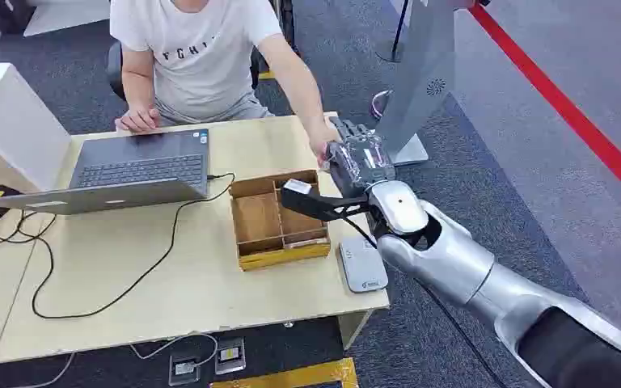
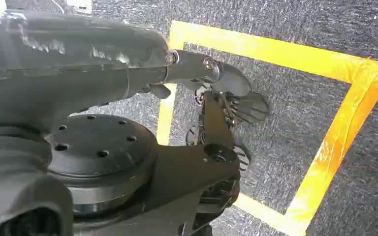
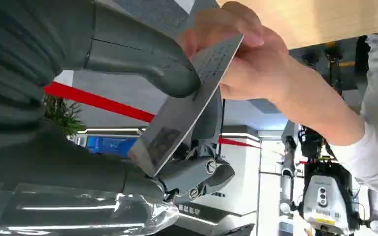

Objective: Pass the card to the sensor for recognition and then transmit it.

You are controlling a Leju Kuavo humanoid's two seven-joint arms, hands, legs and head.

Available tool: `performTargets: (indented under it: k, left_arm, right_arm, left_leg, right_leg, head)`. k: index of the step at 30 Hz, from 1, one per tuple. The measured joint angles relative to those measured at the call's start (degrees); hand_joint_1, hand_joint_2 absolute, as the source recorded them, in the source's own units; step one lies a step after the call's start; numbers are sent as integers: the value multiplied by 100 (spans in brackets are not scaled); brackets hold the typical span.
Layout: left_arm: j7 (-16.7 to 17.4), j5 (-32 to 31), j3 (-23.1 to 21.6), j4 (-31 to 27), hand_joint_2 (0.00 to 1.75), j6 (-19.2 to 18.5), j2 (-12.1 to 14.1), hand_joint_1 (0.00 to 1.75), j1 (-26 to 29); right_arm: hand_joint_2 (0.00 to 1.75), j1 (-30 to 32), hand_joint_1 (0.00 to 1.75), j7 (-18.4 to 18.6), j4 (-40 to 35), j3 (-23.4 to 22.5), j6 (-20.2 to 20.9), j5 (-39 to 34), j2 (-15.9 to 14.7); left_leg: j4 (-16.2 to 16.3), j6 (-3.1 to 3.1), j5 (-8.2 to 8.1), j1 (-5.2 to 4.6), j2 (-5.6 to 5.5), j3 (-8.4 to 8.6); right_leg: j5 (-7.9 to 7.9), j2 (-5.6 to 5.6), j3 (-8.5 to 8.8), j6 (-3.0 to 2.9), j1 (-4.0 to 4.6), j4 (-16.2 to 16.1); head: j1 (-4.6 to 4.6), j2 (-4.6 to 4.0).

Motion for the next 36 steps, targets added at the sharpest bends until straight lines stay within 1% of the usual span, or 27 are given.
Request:
performTargets:
  k: [32,36]
  left_arm:
    - [0,20,-2,0,0,-11,0,0,0]
    - [0,35,-2,0,0,-11,-2,0,0]
  right_arm:
    - [175,3,175,-50,52,0,39,4,46]
    - [175,107,175,-31,72,-37,42,-7,33]
  left_leg:
    - [0,0,0,0,0,1]
    - [1,0,0,0,1,2]
  right_leg:
    - [0,1,0,0,0,0]
    - [0,0,0,0,0,0]
  head:
    - [0,0]
    - [0,0]
